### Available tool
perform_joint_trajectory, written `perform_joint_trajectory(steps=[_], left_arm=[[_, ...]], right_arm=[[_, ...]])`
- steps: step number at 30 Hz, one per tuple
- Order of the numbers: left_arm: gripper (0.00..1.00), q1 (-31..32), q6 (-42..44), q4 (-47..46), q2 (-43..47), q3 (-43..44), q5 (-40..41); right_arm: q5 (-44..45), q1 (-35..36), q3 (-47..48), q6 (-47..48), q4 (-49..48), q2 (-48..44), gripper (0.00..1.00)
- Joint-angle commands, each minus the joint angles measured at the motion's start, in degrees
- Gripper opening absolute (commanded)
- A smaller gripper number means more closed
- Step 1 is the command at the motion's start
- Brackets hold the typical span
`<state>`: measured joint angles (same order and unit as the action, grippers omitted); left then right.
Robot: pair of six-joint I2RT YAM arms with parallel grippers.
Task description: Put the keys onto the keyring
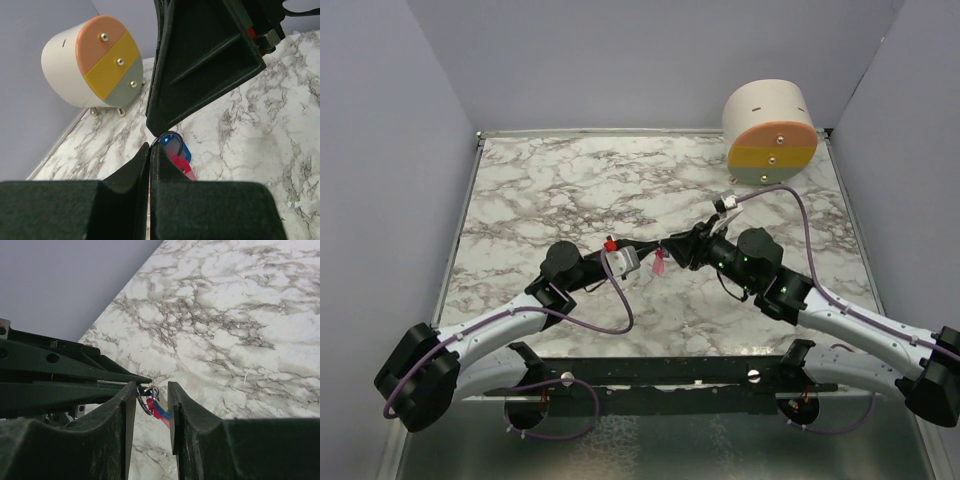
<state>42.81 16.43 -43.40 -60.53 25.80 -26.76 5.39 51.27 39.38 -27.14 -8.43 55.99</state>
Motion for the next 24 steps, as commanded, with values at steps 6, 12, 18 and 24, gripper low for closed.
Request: perform_joint_trajectory(steps=[6, 12, 18, 24], left_arm=[[0.0, -0.18, 1.24, -0.02, -1.3, 1.92, 2.8], [0.0, -0.18, 1.72, -0.08, -2.25, 1.86, 3.9], [0.0, -0.14, 2.15, -0.07, -2.4, 1.84, 5.09], [0.0, -0.01, 2.04, -0.11, -2.06, 1.8, 6.14]], right_arm=[[3.09, -0.13, 3.85, -4.48, 4.01, 3.7, 0.32], [4.57, -0.12, 5.18, -5.84, 6.59, 4.96, 0.26], [6.44, -0.11, 5.55, -7.46, 8.31, 5.09, 0.11], [8.31, -0.11, 5.12, -8.65, 9.43, 4.61, 0.03]])
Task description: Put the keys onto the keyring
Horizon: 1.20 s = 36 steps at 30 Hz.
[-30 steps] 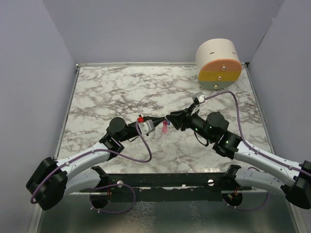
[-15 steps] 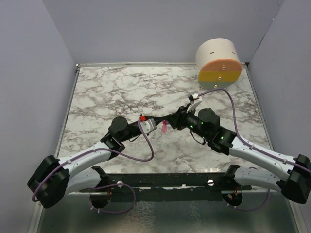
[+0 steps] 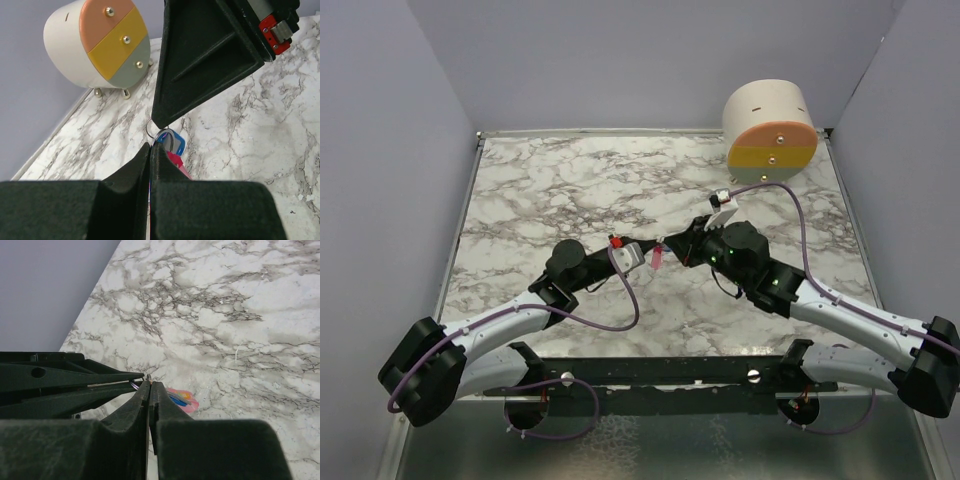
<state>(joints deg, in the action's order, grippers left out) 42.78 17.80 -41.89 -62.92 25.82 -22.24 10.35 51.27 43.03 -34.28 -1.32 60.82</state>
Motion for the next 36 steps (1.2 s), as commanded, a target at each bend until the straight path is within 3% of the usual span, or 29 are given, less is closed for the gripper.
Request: perform_joint_trajectory(steps=[1, 11, 36], left_arm=[[0.0, 0.02, 0.68, -1.64, 0.37, 1.85, 1.61], [0.0, 0.13, -0.6, -4.44, 1.3, 1.25, 4.22], [0.0, 0.11, -11.08, -23.81, -0.05, -4.01, 7.16]], right_arm=[[3.47, -0.12, 1.25, -1.49, 2.26, -0.45, 0.02], [5.47, -0.11, -0.94, -2.36, 1.93, -1.86, 0.01], [2.48, -0.2, -2.24, -3.64, -6.33, 1.64, 0.01]])
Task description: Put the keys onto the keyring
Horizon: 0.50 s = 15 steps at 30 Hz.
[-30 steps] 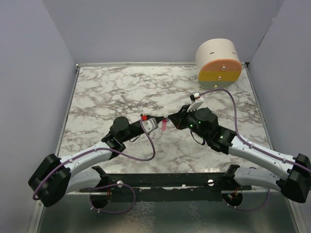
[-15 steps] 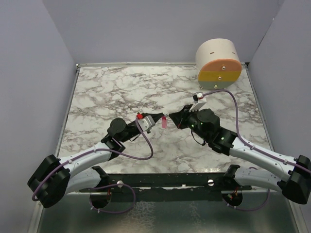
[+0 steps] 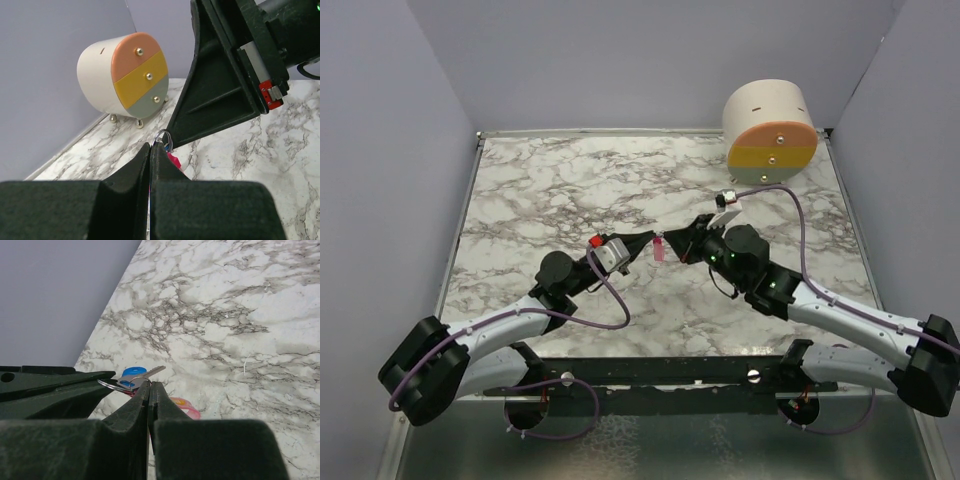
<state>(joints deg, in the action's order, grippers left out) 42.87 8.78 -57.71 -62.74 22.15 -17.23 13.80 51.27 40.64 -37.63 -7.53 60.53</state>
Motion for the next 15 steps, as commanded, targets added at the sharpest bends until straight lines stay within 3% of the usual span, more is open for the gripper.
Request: perform_joint_trajectory(steps=[1, 9, 15], left_arm=[[0.0, 0.02, -2.2, -8.47, -0.39, -0.46, 2.26], [0.0, 0.02, -4.09, -14.27, -2.37, -2.11, 3.27], [0.0, 0.02, -4.14, -15.54, -2.36, -2.71, 4.75]], right_arm=[[-1.23, -0.2, 0.29, -0.4, -0.39, 2.4, 0.01], [-3.6, -0.19, 1.49, -0.54, -2.26, 5.49, 0.02], [-0.11, -0.17, 2.11, 0.42, 1.06, 4.47, 0.32]])
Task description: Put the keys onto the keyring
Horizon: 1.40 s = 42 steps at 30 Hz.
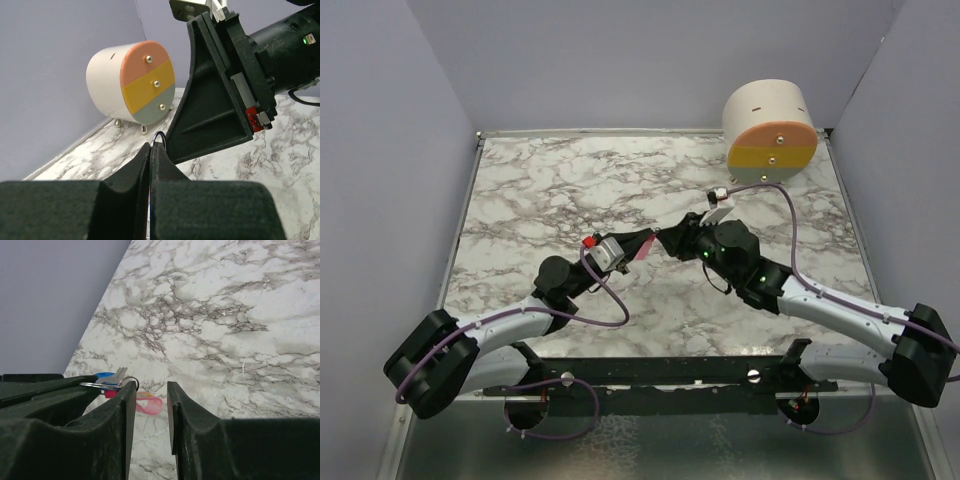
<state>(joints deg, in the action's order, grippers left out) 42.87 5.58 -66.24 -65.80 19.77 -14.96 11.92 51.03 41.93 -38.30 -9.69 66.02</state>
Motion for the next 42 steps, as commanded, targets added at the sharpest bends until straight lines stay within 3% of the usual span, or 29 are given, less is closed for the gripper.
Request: perform_joint_trajectory(steps=[1, 9, 18, 35, 42], left_arm=[[0.0, 0.02, -0.82, -6.95, 1.08, -0.46, 2.64], [0.0, -0.07, -1.24, -4.17, 4.44, -0.85, 3.18], [0.0, -0.07, -6.33, -5.8, 3.8, -1.67, 1.8], [0.0, -0.07, -17.7, -22.63, -6.06, -3.56, -4.41], [0.0, -0.07, -20.43, -27.21, -8.99, -3.33, -6.12]], right_arm=[[3.31, 0.04, 0.63, 1.57, 4.24, -1.85, 0.34], [9.5, -0.01, -3.74, 8.08, 4.4, -11.12, 0.35], [-0.44, 0.04, -13.37, 19.05, -10.59, -20.14, 0.32], [-9.92, 0.02, -13.89, 23.85, -18.4, -15.24, 0.32], [-10.74, 0.03, -14.16, 24.11, -20.68, -13.62, 0.27]])
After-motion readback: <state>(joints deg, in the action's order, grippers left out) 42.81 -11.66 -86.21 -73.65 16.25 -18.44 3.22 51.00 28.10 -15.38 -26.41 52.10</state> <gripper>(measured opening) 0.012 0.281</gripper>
